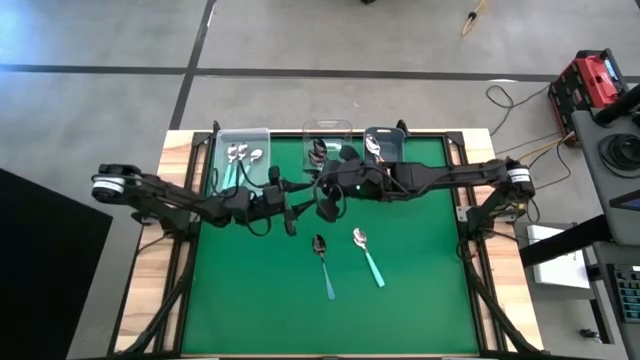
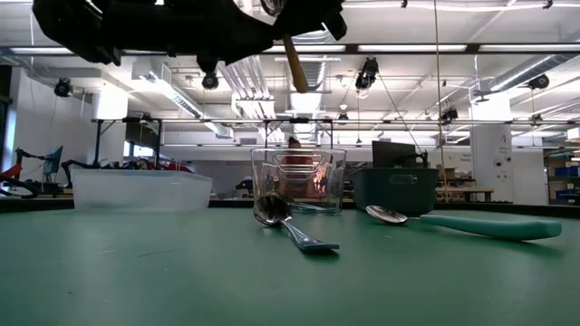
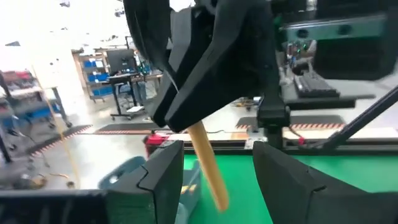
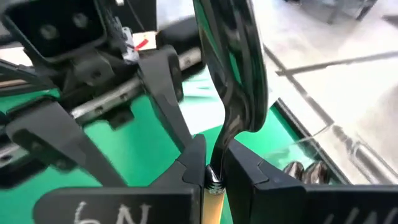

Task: Sort silverware by color (type)
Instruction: Put the yellow spoon into the blue bin

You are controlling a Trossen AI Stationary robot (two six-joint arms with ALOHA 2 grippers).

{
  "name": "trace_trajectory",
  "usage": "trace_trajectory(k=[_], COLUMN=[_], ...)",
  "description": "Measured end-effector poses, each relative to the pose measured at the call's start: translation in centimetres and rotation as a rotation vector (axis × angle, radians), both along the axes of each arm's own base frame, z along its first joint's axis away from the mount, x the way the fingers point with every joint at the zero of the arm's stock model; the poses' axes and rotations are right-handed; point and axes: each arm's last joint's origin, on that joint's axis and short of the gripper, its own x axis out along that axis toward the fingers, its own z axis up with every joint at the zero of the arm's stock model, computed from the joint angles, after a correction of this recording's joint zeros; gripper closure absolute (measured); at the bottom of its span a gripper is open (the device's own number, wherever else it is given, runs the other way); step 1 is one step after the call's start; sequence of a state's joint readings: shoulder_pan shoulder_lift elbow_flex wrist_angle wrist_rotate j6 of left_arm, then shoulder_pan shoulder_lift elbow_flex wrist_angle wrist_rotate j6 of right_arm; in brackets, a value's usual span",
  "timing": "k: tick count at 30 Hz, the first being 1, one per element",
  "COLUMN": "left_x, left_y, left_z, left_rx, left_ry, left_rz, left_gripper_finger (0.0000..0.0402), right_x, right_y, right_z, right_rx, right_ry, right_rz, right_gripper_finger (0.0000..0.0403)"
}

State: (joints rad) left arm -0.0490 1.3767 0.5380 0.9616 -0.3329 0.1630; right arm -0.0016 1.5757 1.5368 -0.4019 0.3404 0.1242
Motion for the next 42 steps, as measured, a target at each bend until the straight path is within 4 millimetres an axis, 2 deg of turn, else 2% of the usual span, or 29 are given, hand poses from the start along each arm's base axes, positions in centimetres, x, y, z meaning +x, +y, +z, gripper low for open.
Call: trace_trajectory(k=[5, 13, 21, 27, 38, 42], left_x=[-2.1, -7.0, -10.2, -11.1, -11.7, -11.7], left_y=[0.4, 2.0, 2.9, 2.9, 3.0, 3.0], left_z=[1.3, 2.4, 3.0, 3.3, 3.2, 3.2], left_rx=[0.090, 0.151, 0.178, 0.188, 0.176, 0.176], left_ry=[-0.004, -0.097, -0.161, -0.176, -0.131, -0.125], left_rz=[0.091, 0.232, 0.303, 0.311, 0.366, 0.365], left_gripper_finger=[0.0226, 0.0226, 0.0226, 0.0226, 0.0226, 0.0226], right_x=[-0.2, -1.2, -2.6, -4.1, -8.3, -9.4], right_y=[-1.6, -4.8, -8.9, -11.8, -16.2, -17.6], right_z=[1.4, 3.8, 4.5, 3.7, 1.7, 0.9], right_rx=[0.000, 0.020, 0.142, 0.212, 0.328, 0.416], right_ry=[0.003, 0.021, 0.033, 0.117, 0.355, 0.378], right_rz=[-0.034, -0.129, -0.174, -0.236, -0.405, -0.343], right_gripper_finger=[0.0379, 0.0379, 0.0379, 0.0379, 0.0379, 0.0379])
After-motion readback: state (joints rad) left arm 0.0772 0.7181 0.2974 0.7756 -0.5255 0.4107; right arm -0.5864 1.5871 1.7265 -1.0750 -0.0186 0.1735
